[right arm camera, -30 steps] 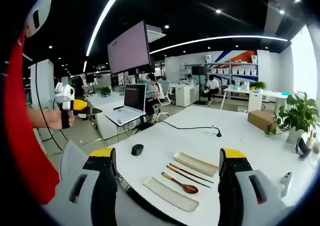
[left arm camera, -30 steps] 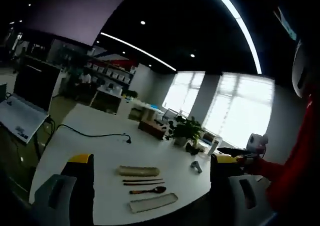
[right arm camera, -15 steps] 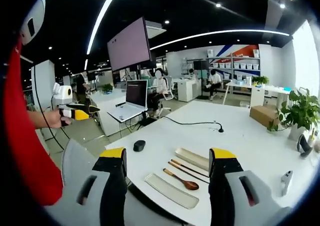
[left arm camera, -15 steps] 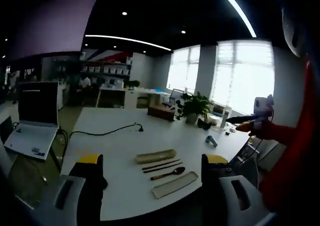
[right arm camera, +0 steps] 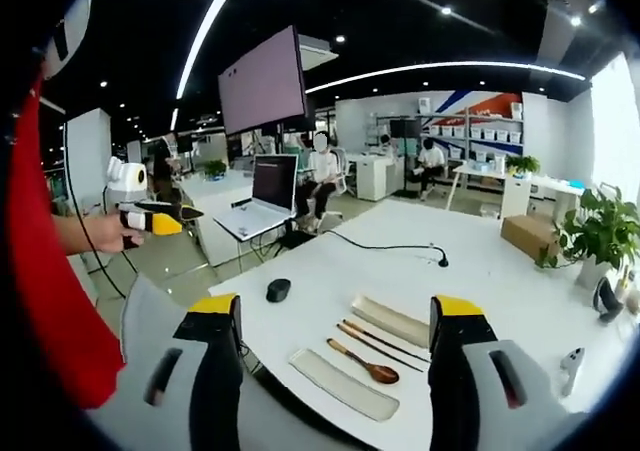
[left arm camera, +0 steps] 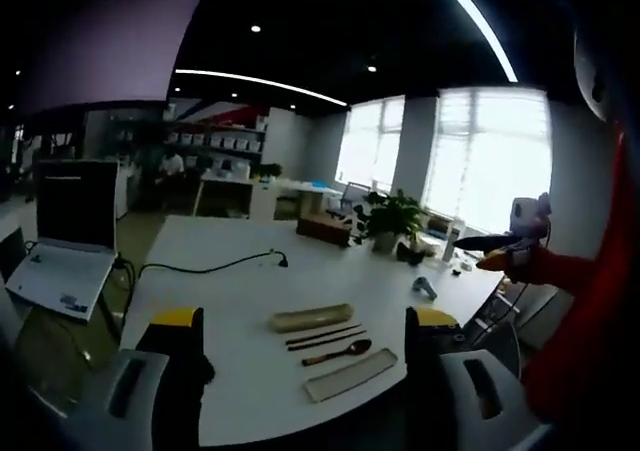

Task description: Arrange the utensils inside the cutlery case until each visible utensil rests in its matching compartment.

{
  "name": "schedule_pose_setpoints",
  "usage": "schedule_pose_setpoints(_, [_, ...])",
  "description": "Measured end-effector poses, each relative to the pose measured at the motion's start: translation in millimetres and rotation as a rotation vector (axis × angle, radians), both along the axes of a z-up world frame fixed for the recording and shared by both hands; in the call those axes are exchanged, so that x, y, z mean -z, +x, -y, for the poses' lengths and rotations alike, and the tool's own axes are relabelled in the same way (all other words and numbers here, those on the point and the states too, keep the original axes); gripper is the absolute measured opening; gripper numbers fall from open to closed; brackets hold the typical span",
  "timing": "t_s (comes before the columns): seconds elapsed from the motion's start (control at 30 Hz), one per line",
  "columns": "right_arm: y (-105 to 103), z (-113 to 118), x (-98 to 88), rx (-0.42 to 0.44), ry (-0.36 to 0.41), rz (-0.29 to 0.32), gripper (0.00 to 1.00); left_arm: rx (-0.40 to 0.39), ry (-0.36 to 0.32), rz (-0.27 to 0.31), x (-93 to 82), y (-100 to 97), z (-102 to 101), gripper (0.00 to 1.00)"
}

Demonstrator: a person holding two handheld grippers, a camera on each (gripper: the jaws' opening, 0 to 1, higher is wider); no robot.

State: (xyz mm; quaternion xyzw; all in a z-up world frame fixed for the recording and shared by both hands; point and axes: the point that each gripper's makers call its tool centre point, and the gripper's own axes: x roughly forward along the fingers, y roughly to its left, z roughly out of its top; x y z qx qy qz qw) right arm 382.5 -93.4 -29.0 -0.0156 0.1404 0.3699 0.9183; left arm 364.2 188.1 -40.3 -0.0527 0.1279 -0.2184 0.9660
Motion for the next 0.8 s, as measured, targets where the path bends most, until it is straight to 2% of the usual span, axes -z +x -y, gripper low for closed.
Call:
schedule_pose_setpoints(0.03, [-1.8,-0.4,-1.3,0.008,0.035,-0.015,0.76,0.006,0.01,-0.006,1.8,-0.9,0.2,0.85])
schedule_pose_setpoints(0.1, [-3.0,1.4,1.6,0.014,0.025,-0.013,0.74,0.0,0.031,-0.006,4.7,-0.3,-1.6,0.87])
schedule_pose_setpoints(0.23, [-3.1,3.6,7.7,0.017,-0.005,-0.024,0.72,0.015,0.022,-0.023,8.6,1.5,1.9,0.9])
schedule_pose_setpoints(0.33, [0.6,7.6,10.1,0.019,-0.048,-0.01,0.71,0.024,0.014,-0.018,6.4,1.4,5.7,0.92])
schedule_pose_setpoints(0.43, [7.5,10.7,14.1,0.024,-0.102,0.005,0.67,0.038,0.004,-0.026,6.0,-0.2,9.1,0.85])
schedule_pose_setpoints(0.6, [17.4,4.5,17.1,0.002,-0.151,0.016,0.64,0.022,0.027,-0.023,6.8,-3.6,5.2,0.95])
schedule_pose_setpoints(0.7, [23.1,3.8,20.1,0.003,-0.174,0.025,0.61,0.008,0.034,-0.035,9.2,-6.9,0.3,0.97])
schedule_pose_setpoints(0.8, [32.4,7.8,27.6,0.024,-0.217,0.032,0.58,-0.011,0.074,-0.054,16.2,-10.4,-6.0,0.97])
